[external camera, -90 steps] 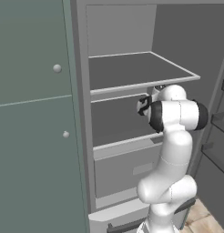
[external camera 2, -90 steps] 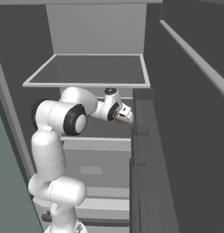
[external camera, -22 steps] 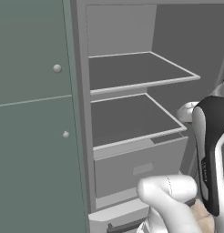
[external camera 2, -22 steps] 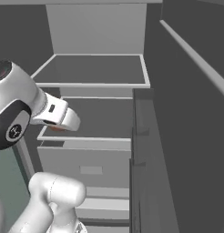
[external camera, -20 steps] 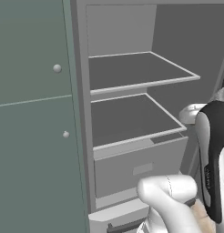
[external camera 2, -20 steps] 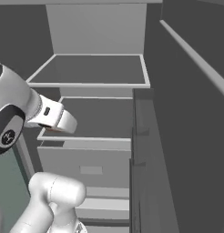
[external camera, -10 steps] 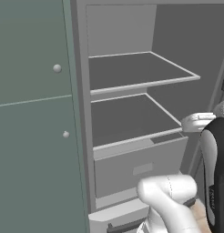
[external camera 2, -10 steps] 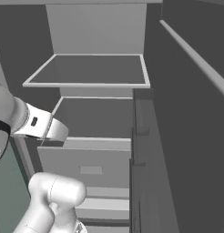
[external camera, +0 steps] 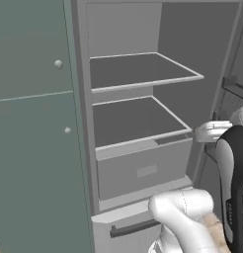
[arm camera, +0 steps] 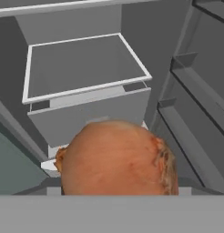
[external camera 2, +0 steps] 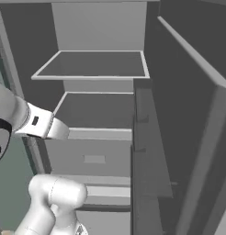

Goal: Open the fridge, remove the pear, onion, and shrimp, and place them on any counter.

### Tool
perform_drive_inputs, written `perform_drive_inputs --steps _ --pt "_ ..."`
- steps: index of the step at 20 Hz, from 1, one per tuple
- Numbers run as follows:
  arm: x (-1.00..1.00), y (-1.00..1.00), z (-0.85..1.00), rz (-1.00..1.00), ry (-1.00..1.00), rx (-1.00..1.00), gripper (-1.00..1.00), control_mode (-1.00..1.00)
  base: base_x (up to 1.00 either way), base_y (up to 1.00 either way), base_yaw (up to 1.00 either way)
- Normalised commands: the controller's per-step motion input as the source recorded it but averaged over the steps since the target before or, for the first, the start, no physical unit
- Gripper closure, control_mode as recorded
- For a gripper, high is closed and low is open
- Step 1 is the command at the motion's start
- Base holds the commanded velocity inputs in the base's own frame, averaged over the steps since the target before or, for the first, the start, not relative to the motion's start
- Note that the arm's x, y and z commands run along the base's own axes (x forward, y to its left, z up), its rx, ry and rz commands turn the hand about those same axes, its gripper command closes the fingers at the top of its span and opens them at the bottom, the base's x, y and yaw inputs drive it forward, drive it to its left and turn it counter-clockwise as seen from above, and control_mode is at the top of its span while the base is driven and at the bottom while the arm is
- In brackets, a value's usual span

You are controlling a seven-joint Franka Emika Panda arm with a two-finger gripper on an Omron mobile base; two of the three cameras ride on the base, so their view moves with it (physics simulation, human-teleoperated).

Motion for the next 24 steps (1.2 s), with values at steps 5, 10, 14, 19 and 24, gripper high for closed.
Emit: perform_drive_inputs --steps 5,10,14,19,24 --pt "0.00 0.00 0.00 0.00 0.00 0.00 1.00 1.00 -1.00 -0.04 -0.03" --pt "0.00 0.00 0.00 0.00 0.00 0.00 1.00 1.00 -1.00 -0.26 -0.17" --pt "0.00 0.00 0.00 0.00 0.00 0.00 1.00 1.00 -1.00 -0.47 -0.35" --pt "0.00 0.00 0.00 0.00 0.00 0.00 1.00 1.00 -1.00 -0.42 -0.45" --pt "0.00 0.00 0.00 0.00 0.00 0.00 1.00 1.00 -1.00 -0.47 -0.45"
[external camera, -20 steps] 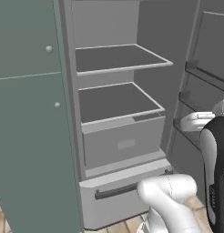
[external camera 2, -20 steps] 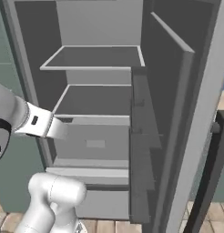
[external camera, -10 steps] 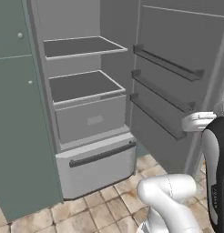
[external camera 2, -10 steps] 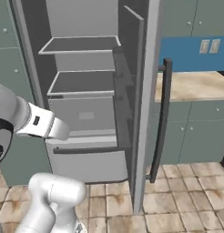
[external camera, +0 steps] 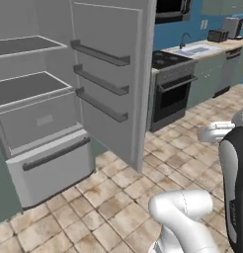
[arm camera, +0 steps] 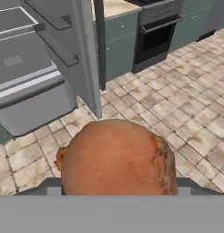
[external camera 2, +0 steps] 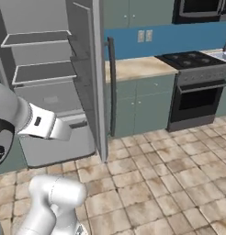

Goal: Open the fridge, remove the pear, onion, and shrimp, and place them on any counter.

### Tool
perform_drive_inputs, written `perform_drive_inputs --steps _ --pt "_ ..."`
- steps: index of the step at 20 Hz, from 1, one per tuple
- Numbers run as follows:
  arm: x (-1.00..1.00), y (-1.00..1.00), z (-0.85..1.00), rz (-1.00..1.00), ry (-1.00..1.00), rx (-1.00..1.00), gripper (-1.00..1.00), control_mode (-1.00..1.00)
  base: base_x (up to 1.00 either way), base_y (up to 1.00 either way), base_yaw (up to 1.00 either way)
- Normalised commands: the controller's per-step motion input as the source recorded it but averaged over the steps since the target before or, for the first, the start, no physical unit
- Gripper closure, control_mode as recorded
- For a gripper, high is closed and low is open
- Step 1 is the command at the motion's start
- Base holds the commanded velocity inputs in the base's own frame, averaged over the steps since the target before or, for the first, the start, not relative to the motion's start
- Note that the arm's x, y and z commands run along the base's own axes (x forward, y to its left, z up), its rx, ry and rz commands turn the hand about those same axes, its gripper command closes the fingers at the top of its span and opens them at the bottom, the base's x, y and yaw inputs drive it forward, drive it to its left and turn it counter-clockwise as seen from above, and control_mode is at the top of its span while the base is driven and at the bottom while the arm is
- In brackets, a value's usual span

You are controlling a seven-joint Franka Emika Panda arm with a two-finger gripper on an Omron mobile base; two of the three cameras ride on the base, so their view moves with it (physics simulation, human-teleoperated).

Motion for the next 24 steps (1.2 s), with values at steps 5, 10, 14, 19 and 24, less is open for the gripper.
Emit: perform_drive_inputs --steps 5,10,14,19,24 --pt "0.00 0.00 0.00 0.00 0.00 0.00 1.00 1.00 -1.00 -0.48 -0.49" --pt "0.00 0.00 0.00 0.00 0.00 0.00 1.00 1.00 -0.73 -0.51 -0.59" --pt "0.00 0.00 0.00 0.00 0.00 0.00 1.00 1.00 -0.35 -0.63 -0.65" --pt "0.00 0.00 0.00 0.00 0.00 0.00 1.00 1.00 -0.02 -0.68 -0.49" --pt "0.00 0.00 0.00 0.00 0.00 0.00 1.00 1.00 0.06 -0.30 -0.21"
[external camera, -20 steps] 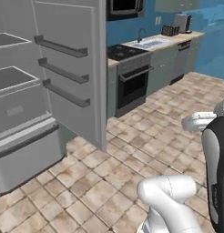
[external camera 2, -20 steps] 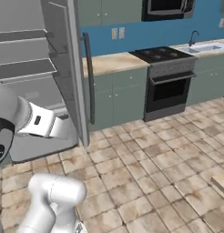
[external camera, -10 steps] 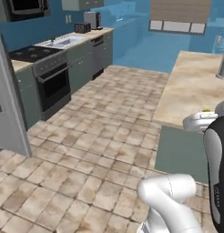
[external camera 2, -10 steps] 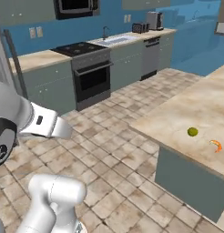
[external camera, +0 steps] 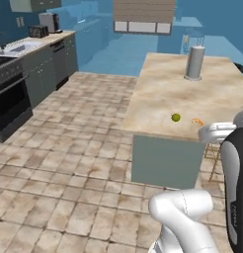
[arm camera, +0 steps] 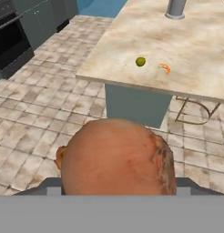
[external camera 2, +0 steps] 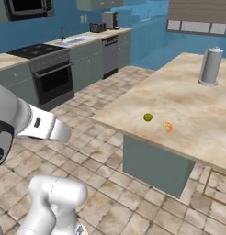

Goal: Open the fridge, remove the pear, onion, and shrimp, and place them on any counter.

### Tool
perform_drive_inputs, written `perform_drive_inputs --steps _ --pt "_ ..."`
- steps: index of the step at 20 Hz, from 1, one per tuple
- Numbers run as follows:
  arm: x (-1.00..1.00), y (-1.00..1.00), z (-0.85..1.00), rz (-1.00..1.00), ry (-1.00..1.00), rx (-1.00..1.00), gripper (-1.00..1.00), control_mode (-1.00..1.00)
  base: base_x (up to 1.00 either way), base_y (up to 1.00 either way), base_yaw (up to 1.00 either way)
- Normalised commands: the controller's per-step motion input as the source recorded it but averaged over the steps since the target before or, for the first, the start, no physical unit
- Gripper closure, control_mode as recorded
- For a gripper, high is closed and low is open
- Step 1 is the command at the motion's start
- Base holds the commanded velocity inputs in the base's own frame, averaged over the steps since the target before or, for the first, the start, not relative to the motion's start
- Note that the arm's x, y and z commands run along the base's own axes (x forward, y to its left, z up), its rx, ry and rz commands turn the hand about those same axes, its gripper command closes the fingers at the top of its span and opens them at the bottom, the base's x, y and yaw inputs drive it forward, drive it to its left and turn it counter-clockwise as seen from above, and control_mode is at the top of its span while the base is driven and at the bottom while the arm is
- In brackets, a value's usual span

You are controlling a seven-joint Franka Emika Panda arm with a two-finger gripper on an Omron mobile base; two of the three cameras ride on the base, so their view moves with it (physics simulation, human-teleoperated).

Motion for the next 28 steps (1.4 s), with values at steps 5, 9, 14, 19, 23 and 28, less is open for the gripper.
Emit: perform_drive_inputs --steps 5,9,14,19,23,28 --pt "0.00 0.00 0.00 0.00 0.00 0.00 1.00 1.00 0.45 0.00 -0.16" --pt "0.00 0.00 0.00 0.00 0.00 0.00 1.00 1.00 0.76 -0.01 -0.09" --pt "0.00 0.00 0.00 0.00 0.00 0.00 1.00 1.00 0.74 -0.22 -0.13" --pt "0.00 0.00 0.00 0.00 0.00 0.00 1.00 1.00 0.82 -0.18 -0.19" --pt "0.00 0.00 0.00 0.00 0.00 0.00 1.00 1.00 0.58 -0.13 -0.24" --pt "0.00 0.00 0.00 0.00 0.00 0.00 1.00 1.00 -0.02 -0.02 -0.26"
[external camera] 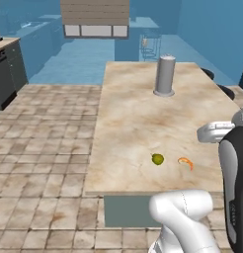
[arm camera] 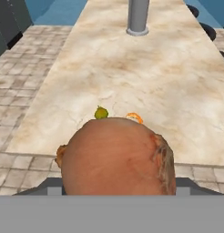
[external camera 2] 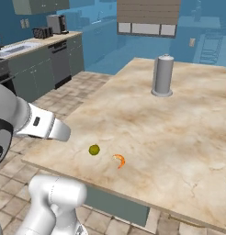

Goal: Open the fridge, remove the pear, onion, and shrimp, and place them on any counter.

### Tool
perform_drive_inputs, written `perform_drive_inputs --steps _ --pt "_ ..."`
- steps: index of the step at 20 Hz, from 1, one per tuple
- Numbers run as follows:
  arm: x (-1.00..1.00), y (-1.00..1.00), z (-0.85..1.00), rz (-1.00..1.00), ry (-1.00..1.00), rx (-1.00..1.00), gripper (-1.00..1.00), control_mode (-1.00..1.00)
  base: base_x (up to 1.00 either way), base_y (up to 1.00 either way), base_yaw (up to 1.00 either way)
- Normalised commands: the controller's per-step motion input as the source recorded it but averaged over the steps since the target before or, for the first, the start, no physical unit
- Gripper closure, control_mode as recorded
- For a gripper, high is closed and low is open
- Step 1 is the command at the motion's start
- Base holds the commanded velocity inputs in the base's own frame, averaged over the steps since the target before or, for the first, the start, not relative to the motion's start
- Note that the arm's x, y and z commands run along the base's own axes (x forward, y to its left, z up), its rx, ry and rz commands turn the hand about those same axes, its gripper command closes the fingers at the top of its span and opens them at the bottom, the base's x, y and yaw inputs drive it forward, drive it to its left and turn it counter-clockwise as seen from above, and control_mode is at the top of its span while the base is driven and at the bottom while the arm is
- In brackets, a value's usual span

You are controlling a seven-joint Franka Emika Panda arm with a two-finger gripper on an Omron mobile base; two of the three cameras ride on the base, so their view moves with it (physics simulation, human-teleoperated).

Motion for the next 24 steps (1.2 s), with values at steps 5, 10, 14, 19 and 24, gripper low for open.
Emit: perform_drive_inputs --steps 5,10,14,19,24 --pt "0.00 0.00 0.00 0.00 0.00 0.00 1.00 1.00 -0.12 0.00 -0.04" --pt "0.00 0.00 0.00 0.00 0.00 0.00 1.00 1.00 0.00 0.00 0.00" --pt "0.49 0.02 -0.25 0.00 0.18 0.00 1.00 -1.00 0.00 0.00 0.00" --pt "0.97 0.15 -0.40 0.00 0.28 0.01 1.00 -1.00 0.00 0.00 0.00" --pt "0.95 0.27 -0.50 -0.01 0.17 0.00 1.00 -1.00 0.00 0.00 0.00"
